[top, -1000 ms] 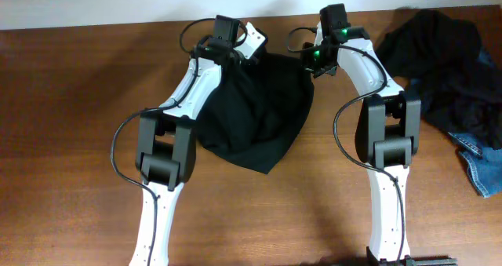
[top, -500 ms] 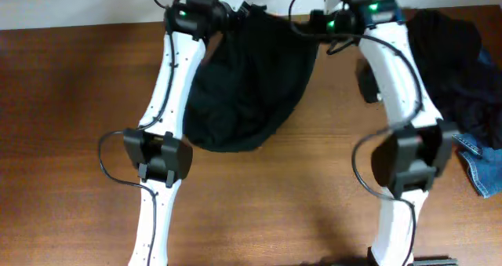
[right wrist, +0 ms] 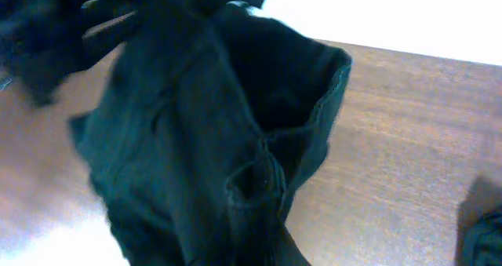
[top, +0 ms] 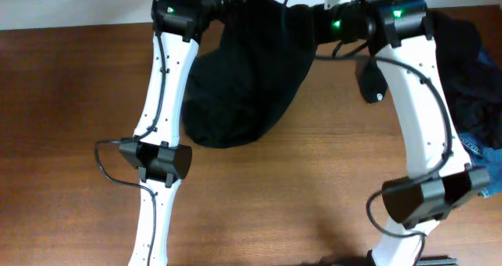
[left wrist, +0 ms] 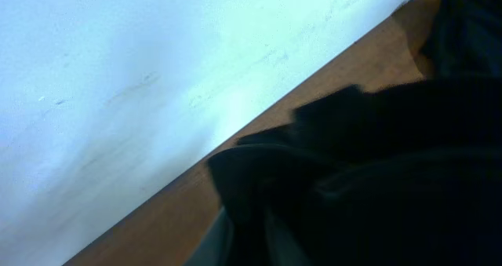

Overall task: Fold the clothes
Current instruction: 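Lift the pants by the waistband with both grippers and shake them out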

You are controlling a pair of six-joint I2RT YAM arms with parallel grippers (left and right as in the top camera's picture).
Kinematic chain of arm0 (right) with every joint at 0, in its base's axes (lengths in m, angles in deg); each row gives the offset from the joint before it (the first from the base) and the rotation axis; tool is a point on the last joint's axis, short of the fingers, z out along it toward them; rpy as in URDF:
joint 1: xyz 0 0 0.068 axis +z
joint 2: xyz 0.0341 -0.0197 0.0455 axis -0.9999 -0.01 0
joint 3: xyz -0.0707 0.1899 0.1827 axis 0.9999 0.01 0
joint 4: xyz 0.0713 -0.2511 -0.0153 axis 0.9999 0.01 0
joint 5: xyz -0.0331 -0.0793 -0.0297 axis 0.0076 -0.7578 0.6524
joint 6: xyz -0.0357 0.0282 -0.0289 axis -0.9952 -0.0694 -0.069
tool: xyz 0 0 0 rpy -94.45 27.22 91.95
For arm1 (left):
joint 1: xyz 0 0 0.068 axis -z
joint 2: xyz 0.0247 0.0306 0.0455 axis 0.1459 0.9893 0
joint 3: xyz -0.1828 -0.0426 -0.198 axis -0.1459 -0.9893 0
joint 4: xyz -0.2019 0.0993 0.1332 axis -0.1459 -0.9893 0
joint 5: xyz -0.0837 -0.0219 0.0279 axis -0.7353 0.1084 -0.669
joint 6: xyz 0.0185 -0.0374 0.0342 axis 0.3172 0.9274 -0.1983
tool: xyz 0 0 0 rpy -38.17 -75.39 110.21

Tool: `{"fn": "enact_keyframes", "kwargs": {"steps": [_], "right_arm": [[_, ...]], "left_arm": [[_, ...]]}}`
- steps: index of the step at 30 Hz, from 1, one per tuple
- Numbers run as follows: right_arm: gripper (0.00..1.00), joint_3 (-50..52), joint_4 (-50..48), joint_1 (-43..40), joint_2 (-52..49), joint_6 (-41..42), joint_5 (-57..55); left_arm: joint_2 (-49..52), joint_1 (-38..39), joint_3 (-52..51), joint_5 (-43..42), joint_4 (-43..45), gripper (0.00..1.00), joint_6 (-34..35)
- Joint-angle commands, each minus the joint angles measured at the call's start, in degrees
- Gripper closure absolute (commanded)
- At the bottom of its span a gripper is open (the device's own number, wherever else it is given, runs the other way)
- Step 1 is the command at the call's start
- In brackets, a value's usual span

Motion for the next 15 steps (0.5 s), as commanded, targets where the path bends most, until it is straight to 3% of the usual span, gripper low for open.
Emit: {"fn": "enact_keyframes", "kwargs": {"steps": [1,6,11,15], "right_arm": [[0.96,-0.9,2.8,2.6,4.8,-7.6,-1.2],[0.96,-0.9,5.8,5.4,5.0,-11.8,-1.1],[0.96,-1.0,8.5,8.0,6.2,-17.6,-0.9],[0.96,-1.0,11.4,10.6,7.5,-24.0,-1.0]], "left_arm": [[-0.8,-4.9,1.8,4.7,-0.4,0.83,0.8],[-1.3,-10.3,1.8,1.9,-1.3,0.81,5.3],[-1.5,-16.2,1.8,-10.7,-1.1,0.72,5.3],[-1.2,-17.8,1.6,-18.7,-0.9,0.72,4.8]]}}
